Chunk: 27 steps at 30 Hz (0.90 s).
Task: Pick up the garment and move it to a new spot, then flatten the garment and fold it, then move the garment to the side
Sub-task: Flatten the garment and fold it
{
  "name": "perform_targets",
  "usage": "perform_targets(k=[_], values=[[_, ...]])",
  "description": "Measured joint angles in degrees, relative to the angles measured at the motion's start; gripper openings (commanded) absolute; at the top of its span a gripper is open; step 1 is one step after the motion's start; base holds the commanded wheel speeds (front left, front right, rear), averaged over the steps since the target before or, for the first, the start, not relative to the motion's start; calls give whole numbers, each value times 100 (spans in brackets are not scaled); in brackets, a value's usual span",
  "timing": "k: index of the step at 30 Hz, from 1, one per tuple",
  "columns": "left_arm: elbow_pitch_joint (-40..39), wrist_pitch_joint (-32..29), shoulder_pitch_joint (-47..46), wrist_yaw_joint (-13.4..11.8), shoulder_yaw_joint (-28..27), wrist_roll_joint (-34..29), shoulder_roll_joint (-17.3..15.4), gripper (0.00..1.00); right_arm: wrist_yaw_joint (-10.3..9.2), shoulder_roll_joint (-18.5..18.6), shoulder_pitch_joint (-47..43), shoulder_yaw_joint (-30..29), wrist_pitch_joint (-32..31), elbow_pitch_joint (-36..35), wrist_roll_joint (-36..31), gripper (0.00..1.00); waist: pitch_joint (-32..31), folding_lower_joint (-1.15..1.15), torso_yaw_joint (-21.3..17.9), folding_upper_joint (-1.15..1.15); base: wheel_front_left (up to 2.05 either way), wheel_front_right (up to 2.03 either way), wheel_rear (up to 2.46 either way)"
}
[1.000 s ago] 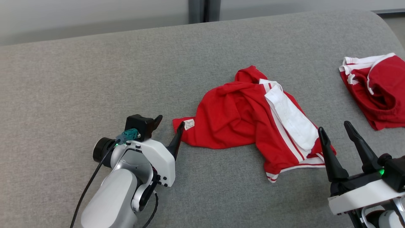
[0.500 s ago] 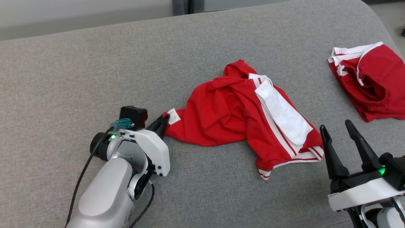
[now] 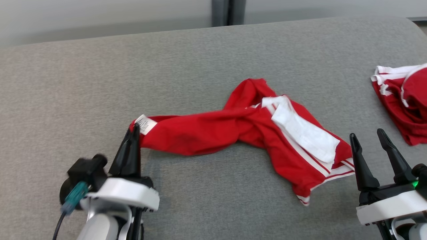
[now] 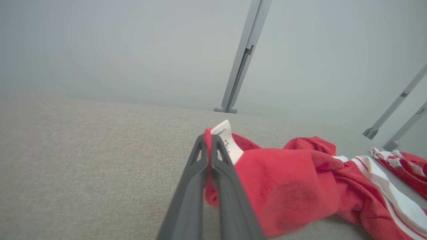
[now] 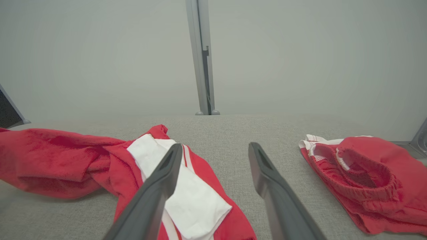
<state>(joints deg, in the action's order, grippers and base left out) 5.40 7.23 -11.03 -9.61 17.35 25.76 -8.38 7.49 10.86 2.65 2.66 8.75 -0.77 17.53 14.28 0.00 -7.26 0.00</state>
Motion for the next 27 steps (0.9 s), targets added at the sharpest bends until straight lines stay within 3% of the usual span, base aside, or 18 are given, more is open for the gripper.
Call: perform_targets(k=[7, 12, 15, 16, 17, 21, 27], values=[[-1113, 301, 1104, -565, -413, 19, -48, 0, 0, 51, -87, -124, -158, -191, -36, 100, -45, 0, 407, 0, 0, 0, 0], [-878, 508, 1479, -642, -577, 276, 141, 0, 0, 96, -88, -127, -236, -256, -43, 100, -27, 0, 581, 0, 0, 0, 0], [-495, 612, 1516, -509, -606, 455, 244, 0, 0, 120, -87, -132, -271, -279, -42, 100, -14, 0, 610, 0, 0, 0, 0], [-355, 645, 1510, -449, -622, 490, 258, 34, 0, 127, -87, -131, -277, -283, -42, 100, -17, 0, 612, 0, 0, 0, 0], [-240, 669, 1496, -419, -639, 510, 278, 100, 0, 133, -87, -127, -292, -286, -42, 100, -25, 0, 611, 0, 0, 0, 0], [-114, 749, 1299, -357, -694, 336, 345, 100, 0, 144, -95, -134, -319, -294, -42, 100, -79, 0, 592, 0, 0, 0, 0], [-601, 786, 1092, -435, -939, -506, 157, 100, 0, 129, -185, -130, -349, -294, -75, 100, -208, 0, 517, 0, 0, 0, 0]])
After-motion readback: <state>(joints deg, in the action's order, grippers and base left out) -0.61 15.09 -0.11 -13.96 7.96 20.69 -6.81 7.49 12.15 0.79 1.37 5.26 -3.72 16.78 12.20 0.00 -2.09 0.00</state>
